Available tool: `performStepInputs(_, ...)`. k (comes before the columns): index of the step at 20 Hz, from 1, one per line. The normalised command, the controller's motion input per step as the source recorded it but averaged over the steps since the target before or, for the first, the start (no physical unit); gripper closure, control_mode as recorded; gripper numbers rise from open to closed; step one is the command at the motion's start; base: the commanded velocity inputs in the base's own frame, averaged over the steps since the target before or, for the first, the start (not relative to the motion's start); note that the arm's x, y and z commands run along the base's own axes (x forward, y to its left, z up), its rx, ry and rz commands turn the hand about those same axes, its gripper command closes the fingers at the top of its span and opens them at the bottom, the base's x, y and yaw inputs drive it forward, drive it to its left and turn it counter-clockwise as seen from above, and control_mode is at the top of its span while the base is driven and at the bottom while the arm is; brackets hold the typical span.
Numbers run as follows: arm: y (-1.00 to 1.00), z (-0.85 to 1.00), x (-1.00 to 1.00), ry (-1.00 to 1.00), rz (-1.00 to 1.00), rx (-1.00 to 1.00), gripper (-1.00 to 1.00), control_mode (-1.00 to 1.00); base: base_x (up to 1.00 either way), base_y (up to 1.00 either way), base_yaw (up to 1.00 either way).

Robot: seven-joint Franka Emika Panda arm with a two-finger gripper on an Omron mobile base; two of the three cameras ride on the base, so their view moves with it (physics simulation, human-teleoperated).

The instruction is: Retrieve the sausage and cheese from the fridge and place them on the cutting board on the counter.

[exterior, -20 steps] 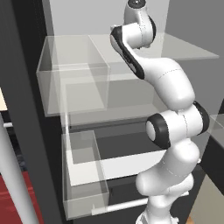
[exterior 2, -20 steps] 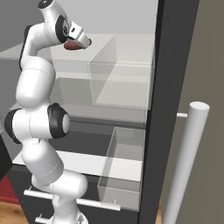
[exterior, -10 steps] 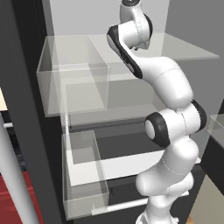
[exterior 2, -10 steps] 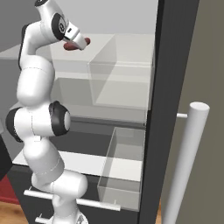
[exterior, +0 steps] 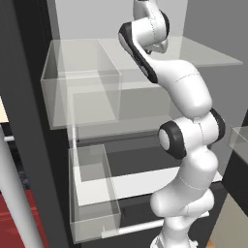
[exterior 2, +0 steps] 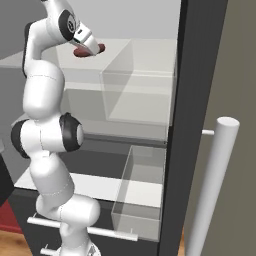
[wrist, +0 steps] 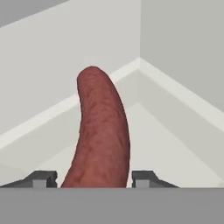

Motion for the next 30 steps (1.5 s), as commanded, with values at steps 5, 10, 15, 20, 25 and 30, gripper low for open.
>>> performStepInputs(5, -0.60, -0.17, -0.73, -0.28, 0.15, 0.00, 1.00, -1.00, 0.00, 0.00, 0.00)
performStepInputs(10, -0.63, -0.81, -0.99, -0.24, 0.27, 0.00, 1.00, -1.00, 0.00, 0.00, 0.00)
performStepInputs(15, -0.39, -0.31, -1.00, -0.27, 0.27, -0.01, 1.00, -1.00, 0.00, 0.00, 0.00)
performStepInputs(20, 0.00, 0.25, -1.00, 0.01, 0.26, -0.16, 1.00, -1.00, 0.00, 0.00, 0.00)
performStepInputs(25, 0.00, 0.24, -1.00, 0.06, 0.25, -0.18, 1.00, -1.00, 0.00, 0.00, 0.00)
performStepInputs(30, 0.03, 0.02, -1.00, 0.01, 0.21, -0.21, 1.00, -1.00, 0.00, 0.00, 0.00)
